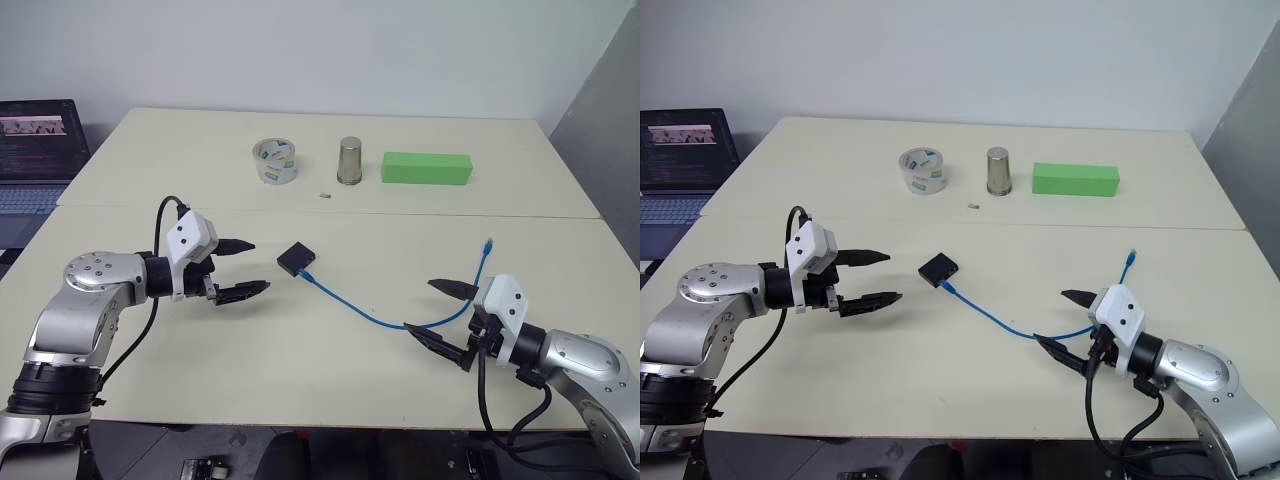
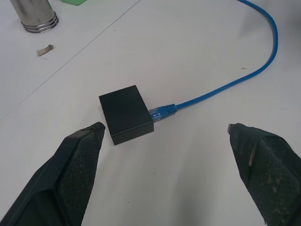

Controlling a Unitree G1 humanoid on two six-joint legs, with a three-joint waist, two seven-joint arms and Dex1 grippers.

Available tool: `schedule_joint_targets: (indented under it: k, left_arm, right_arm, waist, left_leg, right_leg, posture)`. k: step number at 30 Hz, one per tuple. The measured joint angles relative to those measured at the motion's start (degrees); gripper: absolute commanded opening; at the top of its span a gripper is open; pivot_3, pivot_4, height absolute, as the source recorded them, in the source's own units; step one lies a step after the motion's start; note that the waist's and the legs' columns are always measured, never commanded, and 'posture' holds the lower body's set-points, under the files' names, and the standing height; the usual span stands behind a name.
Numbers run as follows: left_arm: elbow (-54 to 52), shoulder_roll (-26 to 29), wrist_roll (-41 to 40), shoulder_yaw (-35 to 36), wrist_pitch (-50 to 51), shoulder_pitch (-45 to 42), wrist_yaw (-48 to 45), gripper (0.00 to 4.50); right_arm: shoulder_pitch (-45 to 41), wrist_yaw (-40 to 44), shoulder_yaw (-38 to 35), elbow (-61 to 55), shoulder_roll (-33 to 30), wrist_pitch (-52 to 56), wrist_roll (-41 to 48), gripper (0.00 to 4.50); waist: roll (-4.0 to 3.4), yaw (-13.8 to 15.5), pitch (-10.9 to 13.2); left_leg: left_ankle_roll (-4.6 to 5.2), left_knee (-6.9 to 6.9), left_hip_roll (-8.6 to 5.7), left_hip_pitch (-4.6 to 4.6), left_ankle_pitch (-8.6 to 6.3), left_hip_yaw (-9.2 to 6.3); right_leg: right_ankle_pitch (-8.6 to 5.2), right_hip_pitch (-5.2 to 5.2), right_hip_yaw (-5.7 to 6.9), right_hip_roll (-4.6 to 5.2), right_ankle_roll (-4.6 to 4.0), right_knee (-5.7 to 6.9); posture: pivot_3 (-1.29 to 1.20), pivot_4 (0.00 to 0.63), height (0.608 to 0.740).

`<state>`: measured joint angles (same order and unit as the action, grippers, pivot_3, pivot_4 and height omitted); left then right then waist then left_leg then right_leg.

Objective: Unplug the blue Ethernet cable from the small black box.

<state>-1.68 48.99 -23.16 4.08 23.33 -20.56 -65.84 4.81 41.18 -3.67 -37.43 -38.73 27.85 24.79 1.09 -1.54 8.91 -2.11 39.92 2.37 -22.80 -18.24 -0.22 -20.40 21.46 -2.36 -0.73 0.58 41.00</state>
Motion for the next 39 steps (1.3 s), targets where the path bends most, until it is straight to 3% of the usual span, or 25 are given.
schedule_joint_targets:
  k: [15,21,29,36,39]
  left_arm:
    - [-3.14,-0.83,-0.67,-0.98,1.23,2.5,-0.03,4.47]
    - [-2.99,-0.89,2.21,-4.02,-0.33,3.46,0.29,4.47]
    - [1.68,-2.97,4.23,-5.87,-2.57,1.6,0.45,4.47]
    - [7.02,-2.58,4.06,-3.88,-3.71,-0.44,-0.38,4.47]
    - [7.02,-1.91,4.02,-3.82,-3.83,-0.02,-1.63,4.5]
  right_arm:
    - [-0.87,-0.05,0.7,0.09,-0.51,0.44,-1.05,4.5]
    - [-8.41,-3.86,9.05,2.77,2.11,4.12,-5.26,4.5]
    - [-25.17,-12.89,26.0,16.86,17.25,8.34,-16.85,4.5]
    - [-33.37,-16.49,31.0,35.81,28.83,3.19,-22.82,4.5]
    - [-36.21,-17.13,31.6,42.32,32.12,0.67,-24.2,3.97]
  waist:
    - [0.0,0.0,0.0]
    - [-0.02,-0.05,0.01]
    - [0.0,-0.1,0.0]
    - [0.05,-0.49,-0.01]
    - [0.04,-0.6,-0.01]
  left_leg:
    - [0.0,0.0,0.0,0.01,0.0,0.01]
    - [-0.03,0.0,0.01,0.02,0.02,0.0]
    - [-0.2,0.0,0.04,-0.14,0.11,0.03]
    - [-0.2,0.0,0.05,-0.12,0.11,0.13]
    - [-0.21,-0.02,0.06,-0.15,0.12,0.11]
  right_leg:
    - [0.0,0.0,-0.01,0.0,0.0,0.0]
    - [0.0,0.02,-0.02,-0.02,0.0,0.03]
    - [0.0,0.3,0.0,-0.04,-0.01,0.14]
    - [0.0,0.37,-0.02,0.0,-0.01,0.18]
    - [0.0,0.42,0.01,0.01,-0.01,0.21]
  posture:
    - [0.0,0.15,0.74]
    - [0.0,0.15,0.74]
    - [0.0,0.15,0.74]
    - [0.0,0.15,0.74]
    - [0.0,0.15,0.74]
